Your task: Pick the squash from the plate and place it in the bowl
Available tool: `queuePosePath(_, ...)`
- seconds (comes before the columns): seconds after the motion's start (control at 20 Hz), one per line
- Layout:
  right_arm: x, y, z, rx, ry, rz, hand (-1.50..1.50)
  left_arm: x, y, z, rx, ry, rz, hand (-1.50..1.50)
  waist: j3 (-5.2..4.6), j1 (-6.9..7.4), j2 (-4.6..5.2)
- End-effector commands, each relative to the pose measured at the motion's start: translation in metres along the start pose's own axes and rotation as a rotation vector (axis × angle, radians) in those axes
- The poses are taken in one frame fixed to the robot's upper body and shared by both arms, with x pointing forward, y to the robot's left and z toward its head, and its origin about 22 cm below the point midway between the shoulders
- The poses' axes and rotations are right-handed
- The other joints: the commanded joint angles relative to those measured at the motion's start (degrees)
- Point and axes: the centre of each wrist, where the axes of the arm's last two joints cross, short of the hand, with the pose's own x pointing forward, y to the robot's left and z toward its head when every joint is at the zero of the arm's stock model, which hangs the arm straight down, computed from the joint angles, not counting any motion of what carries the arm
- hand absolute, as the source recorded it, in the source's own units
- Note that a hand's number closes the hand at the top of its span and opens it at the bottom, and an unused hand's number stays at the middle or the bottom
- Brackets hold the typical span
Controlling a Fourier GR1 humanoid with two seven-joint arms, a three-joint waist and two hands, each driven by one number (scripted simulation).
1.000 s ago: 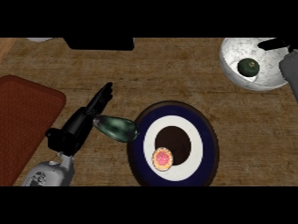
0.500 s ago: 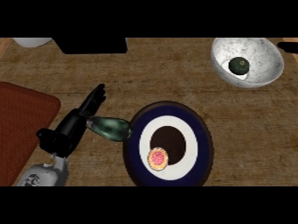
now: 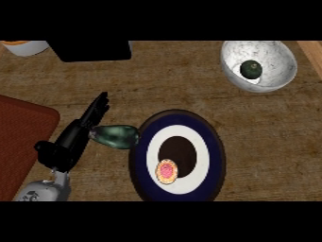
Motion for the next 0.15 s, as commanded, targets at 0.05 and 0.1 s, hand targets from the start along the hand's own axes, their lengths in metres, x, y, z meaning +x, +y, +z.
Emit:
queuePosePath(0.05, -0.032, -0.073, -0.007, 0.068, -0.032, -0.031, -1.50, 0.008, -0.005, -0.007, 0.002, -0.006, 0.006, 0.00, 0.05, -0.03, 0.16)
queuePosePath(0.1, -0.038, -0.082, 0.006, 0.034, -0.003, -0.037, -1.50, -0.007, -0.015, -0.005, -0.004, 0.001, 0.012, 0.00, -0.01, 0.31, 0.30)
